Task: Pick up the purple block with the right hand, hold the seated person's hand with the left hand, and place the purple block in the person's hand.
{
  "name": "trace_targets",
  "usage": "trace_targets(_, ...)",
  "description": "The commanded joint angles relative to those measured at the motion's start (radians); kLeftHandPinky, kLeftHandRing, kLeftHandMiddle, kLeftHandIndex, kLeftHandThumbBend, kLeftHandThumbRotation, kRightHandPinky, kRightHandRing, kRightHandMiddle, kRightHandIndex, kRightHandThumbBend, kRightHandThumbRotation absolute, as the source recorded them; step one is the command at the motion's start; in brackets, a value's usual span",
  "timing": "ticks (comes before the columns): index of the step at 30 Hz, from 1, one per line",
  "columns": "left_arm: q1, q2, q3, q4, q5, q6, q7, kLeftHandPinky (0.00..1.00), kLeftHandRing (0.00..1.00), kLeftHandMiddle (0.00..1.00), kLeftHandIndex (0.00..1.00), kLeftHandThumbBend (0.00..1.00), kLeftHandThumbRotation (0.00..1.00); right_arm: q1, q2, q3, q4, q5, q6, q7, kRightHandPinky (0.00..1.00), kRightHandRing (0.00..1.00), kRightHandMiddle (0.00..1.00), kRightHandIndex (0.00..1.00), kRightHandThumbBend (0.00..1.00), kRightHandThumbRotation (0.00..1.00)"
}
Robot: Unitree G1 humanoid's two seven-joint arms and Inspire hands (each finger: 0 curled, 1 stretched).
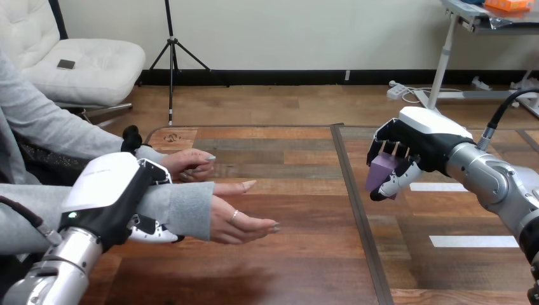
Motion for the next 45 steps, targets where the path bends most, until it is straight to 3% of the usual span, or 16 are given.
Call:
trace_targets(1,-0.167,-0.053,0.001,-0.102,-0.025,-0.029,0.053,0.19,0.24,0.29,0.31,0.67,0.0,-0.098,0.026,-0.019,-0.062,0.02,-0.003,-0.018,0.4,0.45,0.49,0.46,0.73,0.0)
trace_targets(16,-0.19,-0.102,-0.013,-0.101,-0.043,-0.014,0.018,0.2,0.25,0.29,0.3,0.65,0.0,-0.1,0.044,-0.023,-0.079,0.028,0.004,-0.011,0.39,0.44,0.49,0.47,0.73,0.0)
trace_targets(31,-0.215,-0.128,-0.033,-0.089,-0.015,-0.018,0.027,0.19,0.25,0.3,0.31,0.65,0.0,-0.096,0.058,-0.028,-0.101,0.037,-0.032,-0.002,0.36,0.41,0.46,0.45,0.73,0.0)
trace_targets(45,-0.231,-0.142,-0.046,-0.088,-0.005,-0.006,0.029,0.19,0.25,0.3,0.31,0.65,0.0,-0.086,0.08,-0.035,-0.153,0.056,-0.034,0.026,0.36,0.4,0.45,0.45,0.72,0.0)
